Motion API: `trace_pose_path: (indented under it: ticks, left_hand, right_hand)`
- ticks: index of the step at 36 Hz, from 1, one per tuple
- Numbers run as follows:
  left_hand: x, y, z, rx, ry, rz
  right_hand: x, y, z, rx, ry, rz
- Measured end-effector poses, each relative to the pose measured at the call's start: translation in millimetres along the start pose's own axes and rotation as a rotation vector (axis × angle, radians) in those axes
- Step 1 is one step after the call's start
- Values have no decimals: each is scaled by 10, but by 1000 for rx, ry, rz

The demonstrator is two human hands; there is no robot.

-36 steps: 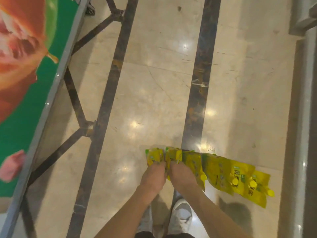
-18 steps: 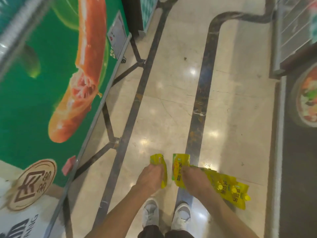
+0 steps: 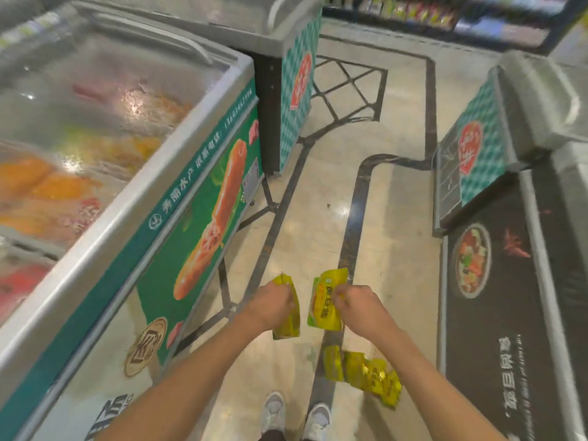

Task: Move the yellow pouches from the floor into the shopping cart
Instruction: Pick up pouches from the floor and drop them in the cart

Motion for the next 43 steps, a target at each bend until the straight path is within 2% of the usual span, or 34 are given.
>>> trace_pose_path:
  ticks: [11,16,22,37,43]
  left_hand:
    - [994,78,826,119,57,67]
    - [1411,87,1014,142,123,100]
    - [1929,46,1079,296,227,161]
    - [3434,73,466,677,584,515]
    - [4230,-19,16,826,736,668]
  right_hand:
    - [811,-655,904,-13,53,83]
    - [947,-787,1043,-7,88,147]
    - [1052,-1010,1087,74,80,294]
    - [1543,-1885,694,275,-33,734]
    - [1938,-2395,251,288,-148,919]
Point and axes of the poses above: each hand's wrist, its own x-axis away from the middle knuckle, its own z-axis out of the back of the hand, y = z × x, the point moved 1 cm from there along -x, towards the middle knuckle, and after that the axes turned 4 degrees about -y, right-handed, at the moved point
